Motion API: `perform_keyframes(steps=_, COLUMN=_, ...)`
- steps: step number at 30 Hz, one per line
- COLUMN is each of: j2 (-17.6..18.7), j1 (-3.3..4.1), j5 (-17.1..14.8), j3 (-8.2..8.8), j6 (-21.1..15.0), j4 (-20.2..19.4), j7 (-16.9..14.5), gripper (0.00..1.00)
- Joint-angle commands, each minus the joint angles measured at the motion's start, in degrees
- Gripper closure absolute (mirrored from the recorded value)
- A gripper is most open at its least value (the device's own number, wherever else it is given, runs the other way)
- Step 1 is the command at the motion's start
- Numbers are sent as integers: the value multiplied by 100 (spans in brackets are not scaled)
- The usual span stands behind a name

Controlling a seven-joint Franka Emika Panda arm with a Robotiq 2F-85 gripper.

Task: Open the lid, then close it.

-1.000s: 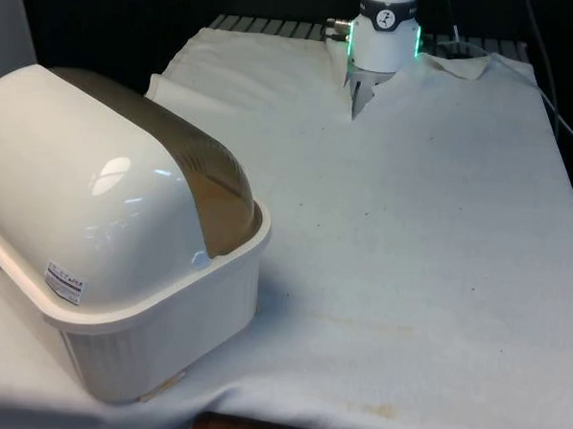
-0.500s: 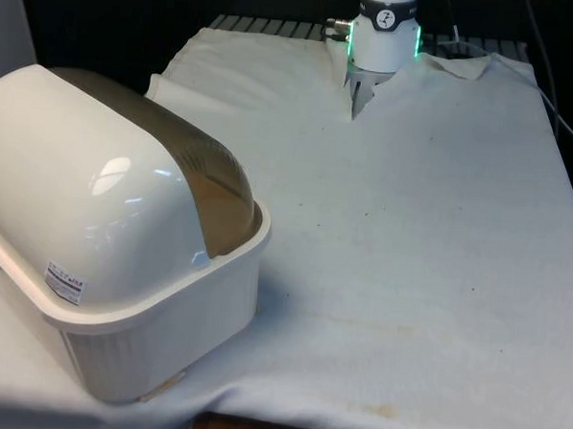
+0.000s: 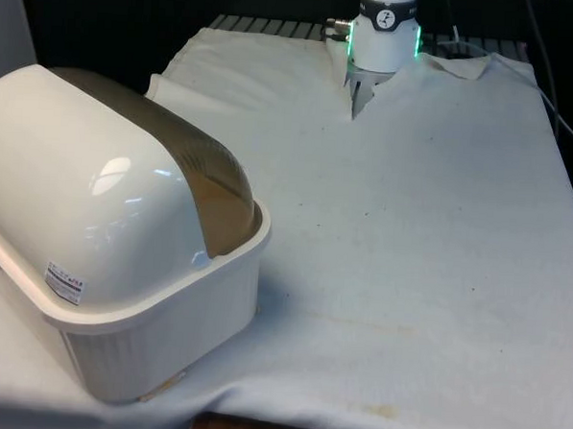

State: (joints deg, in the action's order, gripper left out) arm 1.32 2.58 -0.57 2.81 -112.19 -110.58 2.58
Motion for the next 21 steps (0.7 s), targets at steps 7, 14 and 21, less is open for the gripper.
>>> perform_keyframes(steps=7, j2=-52, j1=-34, j5=132, j3=34, j6=-533, j4=-275, j7=40, gripper=100)
perform_keyframes(steps=14, j2=-17, j1=-69, j5=120, j3=97, j6=-997, j4=-561, j7=29, gripper=100)
perform_keyframes(steps=21, j2=97, j1=-109, j5=92, j3=195, j6=-1450, j4=-819, j7=23, gripper=100)
